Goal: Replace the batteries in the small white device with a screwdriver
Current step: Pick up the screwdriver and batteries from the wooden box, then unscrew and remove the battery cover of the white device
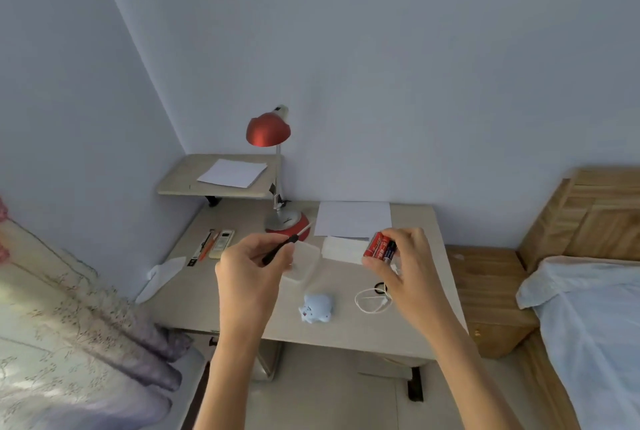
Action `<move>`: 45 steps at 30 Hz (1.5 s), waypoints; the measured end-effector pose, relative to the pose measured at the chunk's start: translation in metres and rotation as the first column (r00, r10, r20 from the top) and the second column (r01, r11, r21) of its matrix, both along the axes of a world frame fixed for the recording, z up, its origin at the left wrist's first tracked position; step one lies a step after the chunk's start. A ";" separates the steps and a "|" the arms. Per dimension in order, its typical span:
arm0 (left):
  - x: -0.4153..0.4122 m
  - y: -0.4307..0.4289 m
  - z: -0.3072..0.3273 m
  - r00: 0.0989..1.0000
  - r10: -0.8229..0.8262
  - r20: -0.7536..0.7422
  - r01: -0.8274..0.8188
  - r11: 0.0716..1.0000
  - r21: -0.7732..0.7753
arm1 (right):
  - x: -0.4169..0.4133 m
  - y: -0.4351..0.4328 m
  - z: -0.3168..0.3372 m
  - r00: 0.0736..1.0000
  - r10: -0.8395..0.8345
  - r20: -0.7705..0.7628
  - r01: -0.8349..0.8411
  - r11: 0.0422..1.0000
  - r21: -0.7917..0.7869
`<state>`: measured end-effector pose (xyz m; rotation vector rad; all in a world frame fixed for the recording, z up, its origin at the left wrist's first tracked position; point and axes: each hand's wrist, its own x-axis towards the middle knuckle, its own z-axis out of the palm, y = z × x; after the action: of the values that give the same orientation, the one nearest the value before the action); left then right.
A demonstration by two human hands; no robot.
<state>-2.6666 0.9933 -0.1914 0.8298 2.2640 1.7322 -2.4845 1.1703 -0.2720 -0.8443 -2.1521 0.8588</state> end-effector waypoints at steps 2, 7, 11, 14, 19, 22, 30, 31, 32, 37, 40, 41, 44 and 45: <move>-0.021 0.021 -0.006 1.000 -0.011 0.016 0.011 1.000 -0.016 | -0.021 0.024 -0.011 1.000 -0.009 0.020 0.009 1.000 -0.011; -0.079 0.070 -0.031 0.999 -0.022 0.049 0.025 0.998 -0.062 | -0.076 0.083 -0.046 0.994 -0.030 0.101 0.035 0.998 -0.043; -0.113 0.101 -0.061 0.992 -0.039 0.118 0.053 0.992 -0.116 | -0.120 0.126 -0.087 0.983 -0.030 0.183 0.044 0.996 -0.073; -0.131 0.121 -0.085 0.990 -0.056 0.132 0.077 0.985 -0.157 | -0.149 0.156 -0.129 0.968 -0.024 0.248 0.042 0.997 -0.067; -0.153 0.151 -0.138 0.984 -0.032 0.173 0.074 0.967 -0.243 | -0.188 0.197 -0.219 0.925 0.038 0.377 -0.006 0.996 -0.086; -0.157 0.163 -0.170 0.971 0.012 0.240 0.053 0.964 -0.262 | -0.202 0.214 -0.267 0.899 0.089 0.429 -0.048 0.993 -0.106; -0.156 0.178 -0.226 0.941 0.091 0.324 0.021 0.945 -0.326 | -0.213 0.247 -0.336 0.830 0.149 0.537 -0.122 0.989 -0.085; -0.156 0.179 -0.229 0.940 0.098 0.326 0.017 0.943 -0.332 | -0.213 0.248 -0.341 0.819 0.157 0.552 -0.134 0.988 -0.082; -0.156 0.179 -0.232 0.939 0.106 0.328 0.012 0.941 -0.339 | -0.212 0.249 -0.345 0.806 0.165 0.569 -0.145 0.986 -0.080; -0.155 0.177 -0.240 0.937 0.133 0.324 -0.003 0.928 -0.373 | -0.212 0.253 -0.355 0.803 0.197 0.563 -0.167 0.980 -0.106; -0.153 0.172 -0.238 0.939 0.139 0.315 -0.007 0.922 -0.386 | -0.212 0.255 -0.357 0.803 0.203 0.560 -0.176 0.979 -0.102; -0.152 0.169 -0.237 0.940 0.143 0.311 -0.011 0.921 -0.390 | -0.212 0.254 -0.357 0.800 0.200 0.566 -0.179 0.979 -0.092; -0.151 0.162 -0.233 0.944 0.138 0.298 -0.004 0.912 -0.410 | -0.212 0.253 -0.351 0.784 0.200 0.587 -0.181 0.979 -0.091; -0.152 0.160 -0.232 0.947 0.129 0.295 0.004 0.911 -0.413 | -0.211 0.252 -0.348 0.773 0.189 0.605 -0.174 0.981 -0.084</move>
<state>-2.8182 1.1530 -0.4235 0.3626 2.3192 1.2263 -2.6956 1.4223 -0.6201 -1.0443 -2.8369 0.7699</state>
